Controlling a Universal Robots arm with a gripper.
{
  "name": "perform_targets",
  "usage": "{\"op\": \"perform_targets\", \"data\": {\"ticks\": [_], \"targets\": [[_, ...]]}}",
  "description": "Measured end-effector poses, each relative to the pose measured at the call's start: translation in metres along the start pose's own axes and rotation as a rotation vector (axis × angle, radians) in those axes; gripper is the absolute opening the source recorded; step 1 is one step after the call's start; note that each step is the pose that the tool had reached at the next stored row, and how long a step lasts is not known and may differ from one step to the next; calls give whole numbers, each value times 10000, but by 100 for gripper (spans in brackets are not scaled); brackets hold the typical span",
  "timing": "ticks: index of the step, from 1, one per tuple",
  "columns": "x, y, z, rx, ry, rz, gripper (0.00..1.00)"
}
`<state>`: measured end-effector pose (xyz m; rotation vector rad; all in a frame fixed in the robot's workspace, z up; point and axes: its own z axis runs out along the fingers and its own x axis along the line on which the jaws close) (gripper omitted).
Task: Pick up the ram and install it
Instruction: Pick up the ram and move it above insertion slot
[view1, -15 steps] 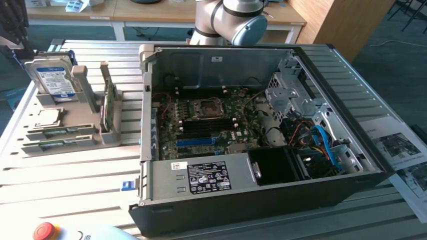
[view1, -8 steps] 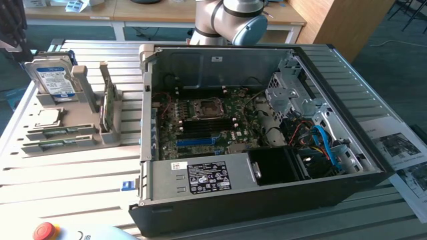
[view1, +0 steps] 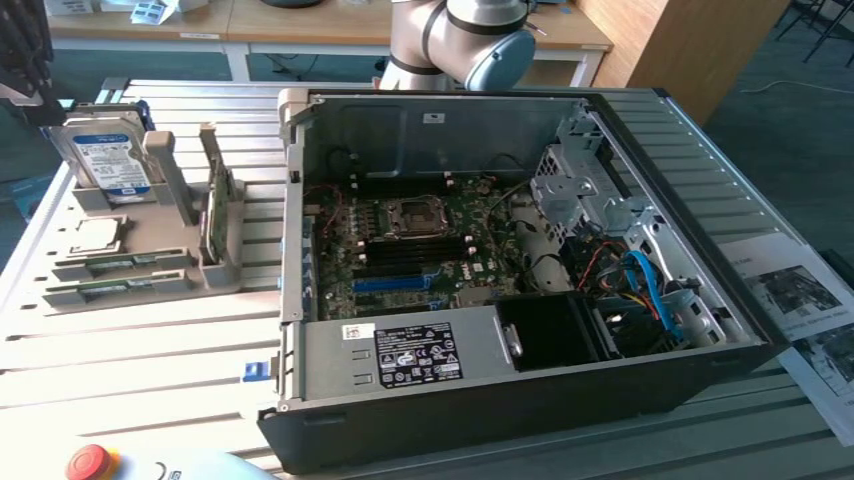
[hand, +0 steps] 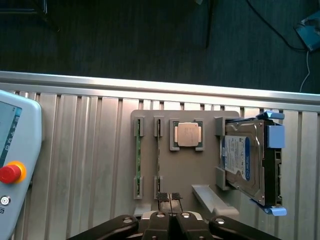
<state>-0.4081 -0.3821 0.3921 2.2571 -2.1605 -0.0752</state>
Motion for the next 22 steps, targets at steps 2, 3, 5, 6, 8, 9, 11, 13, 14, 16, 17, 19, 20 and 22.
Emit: {"op": "perform_targets", "data": {"ticks": [2, 3, 5, 6, 8, 9, 11, 13, 14, 16, 17, 19, 20, 22], "targets": [[1, -1, 32, 1, 0, 0, 10], [2, -2, 49, -1, 1, 0, 10], [3, -2, 86, 1, 0, 0, 10], [4, -3, 104, 0, 0, 0, 10], [5, -3, 139, 0, 1, -1, 10], [6, -3, 157, -1, 1, -1, 10], [6, -3, 194, 0, 1, -1, 10], [7, -3, 231, 0, 1, -1, 10], [7, -3, 249, 0, 0, 0, 10], [8, -2, 287, 1, 0, 0, 10], [8, -2, 304, 0, 1, 0, 10], [9, -3, 328, 0, 1, 0, 10], [9, -3, 327, -2, 2, 0, 10], [9, -3, 328, -2, 2, 0, 10]]}}
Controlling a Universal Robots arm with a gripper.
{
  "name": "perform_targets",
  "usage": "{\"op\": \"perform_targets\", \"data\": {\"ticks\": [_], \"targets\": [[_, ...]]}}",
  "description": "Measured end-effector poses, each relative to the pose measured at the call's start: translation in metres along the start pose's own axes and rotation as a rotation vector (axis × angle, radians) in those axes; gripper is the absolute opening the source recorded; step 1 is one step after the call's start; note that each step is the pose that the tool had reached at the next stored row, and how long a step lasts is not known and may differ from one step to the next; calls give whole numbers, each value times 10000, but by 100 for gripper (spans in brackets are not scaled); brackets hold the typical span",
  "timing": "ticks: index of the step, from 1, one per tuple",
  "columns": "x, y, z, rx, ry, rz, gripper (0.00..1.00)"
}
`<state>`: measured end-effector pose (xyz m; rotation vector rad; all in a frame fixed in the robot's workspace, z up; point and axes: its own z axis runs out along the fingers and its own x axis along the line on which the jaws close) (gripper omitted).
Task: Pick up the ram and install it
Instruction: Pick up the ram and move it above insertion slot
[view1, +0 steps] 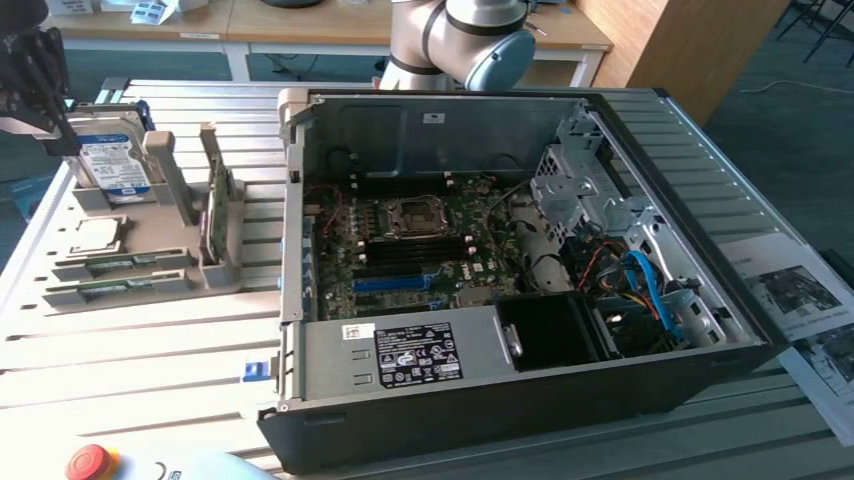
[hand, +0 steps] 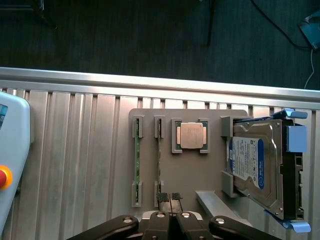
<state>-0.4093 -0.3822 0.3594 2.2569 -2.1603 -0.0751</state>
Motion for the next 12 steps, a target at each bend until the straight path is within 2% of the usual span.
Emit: {"op": "perform_targets", "data": {"ticks": [12], "targets": [[0, 0, 1, 1, -1, 0, 11]]}}
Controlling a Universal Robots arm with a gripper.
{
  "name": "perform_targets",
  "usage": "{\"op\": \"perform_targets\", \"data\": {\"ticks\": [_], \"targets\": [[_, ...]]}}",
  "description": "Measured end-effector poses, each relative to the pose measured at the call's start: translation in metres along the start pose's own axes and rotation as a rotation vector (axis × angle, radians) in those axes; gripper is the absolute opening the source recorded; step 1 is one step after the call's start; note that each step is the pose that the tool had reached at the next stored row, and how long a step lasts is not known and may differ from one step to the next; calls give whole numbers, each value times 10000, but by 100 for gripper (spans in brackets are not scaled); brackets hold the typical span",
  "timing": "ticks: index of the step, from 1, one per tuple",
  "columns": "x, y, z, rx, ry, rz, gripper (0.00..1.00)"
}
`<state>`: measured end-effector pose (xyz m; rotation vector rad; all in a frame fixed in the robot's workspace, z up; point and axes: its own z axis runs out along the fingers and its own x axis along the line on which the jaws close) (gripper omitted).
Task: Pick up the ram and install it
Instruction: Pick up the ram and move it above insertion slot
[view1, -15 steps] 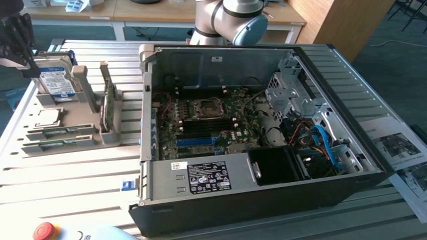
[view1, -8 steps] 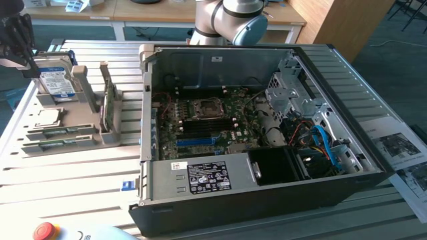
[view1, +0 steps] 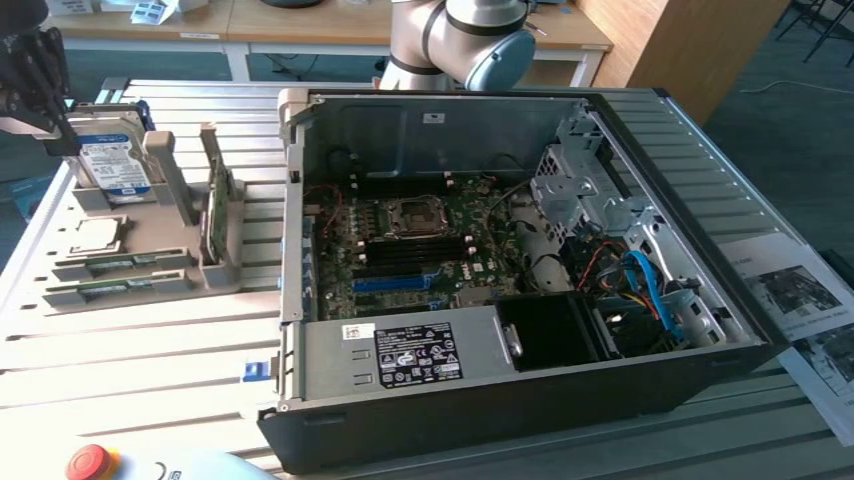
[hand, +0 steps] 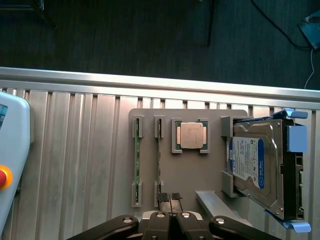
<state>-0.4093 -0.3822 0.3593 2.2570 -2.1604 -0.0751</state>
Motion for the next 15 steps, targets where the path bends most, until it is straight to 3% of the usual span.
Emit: {"op": "perform_targets", "data": {"ticks": [1, 3, 5, 6, 15], "targets": [[0, 0, 0, 0, 0, 0, 11], [0, 0, 0, 1, 0, 0, 23], [0, 0, 0, 0, 0, 0, 23], [0, 0, 0, 0, 0, 0, 30], [1, -1, 21, 2, -1, 0, 30]]}}
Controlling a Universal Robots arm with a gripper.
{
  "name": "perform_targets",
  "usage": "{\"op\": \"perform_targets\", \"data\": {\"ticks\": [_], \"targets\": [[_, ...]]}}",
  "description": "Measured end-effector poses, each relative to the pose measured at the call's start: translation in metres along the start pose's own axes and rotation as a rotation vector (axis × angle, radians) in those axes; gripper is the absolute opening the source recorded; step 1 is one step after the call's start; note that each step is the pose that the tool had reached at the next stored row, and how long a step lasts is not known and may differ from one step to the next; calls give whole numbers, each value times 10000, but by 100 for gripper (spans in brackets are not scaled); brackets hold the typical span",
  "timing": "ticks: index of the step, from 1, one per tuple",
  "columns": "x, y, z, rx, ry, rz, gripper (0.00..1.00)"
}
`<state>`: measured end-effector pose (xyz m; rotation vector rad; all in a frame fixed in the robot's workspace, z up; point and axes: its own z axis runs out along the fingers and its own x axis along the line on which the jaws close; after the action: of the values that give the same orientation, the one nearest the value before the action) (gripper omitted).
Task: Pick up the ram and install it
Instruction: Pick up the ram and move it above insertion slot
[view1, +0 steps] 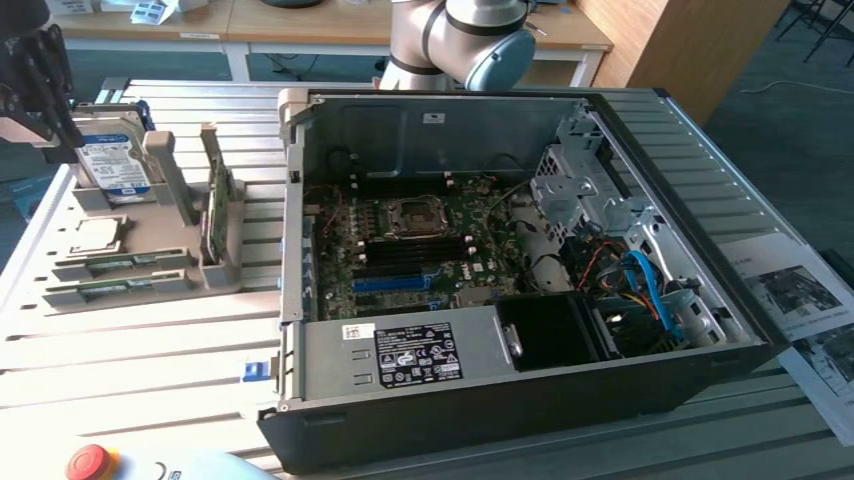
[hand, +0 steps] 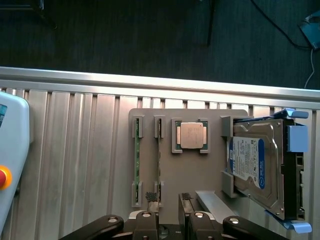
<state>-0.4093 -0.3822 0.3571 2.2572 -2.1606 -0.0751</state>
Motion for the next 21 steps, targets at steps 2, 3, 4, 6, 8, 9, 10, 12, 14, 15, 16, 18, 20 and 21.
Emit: {"op": "perform_targets", "data": {"ticks": [2, 3, 4, 6, 8, 9, 10, 12, 14, 15, 16, 18, 20, 21], "targets": [[1, -2, 30, -2, 1, -1, 30], [1, -3, 49, 0, 1, -1, 30], [2, -3, 67, -1, 0, -1, 30], [2, -5, 103, -1, 1, -1, 30], [3, -7, 139, -3, 1, 0, 30], [4, -7, 158, -2, 2, 0, 30], [4, -8, 176, -1, 1, -1, 30], [5, -10, 211, -3, 2, 0, 30], [6, -12, 248, -1, 1, 0, 30], [6, -12, 267, -2, 2, 0, 30], [7, -13, 285, -1, 1, 0, 30], [8, -15, 321, -2, 2, 0, 30], [8, -16, 357, -2, 2, 0, 30], [9, -17, 374, -2, 2, 0, 30]]}}
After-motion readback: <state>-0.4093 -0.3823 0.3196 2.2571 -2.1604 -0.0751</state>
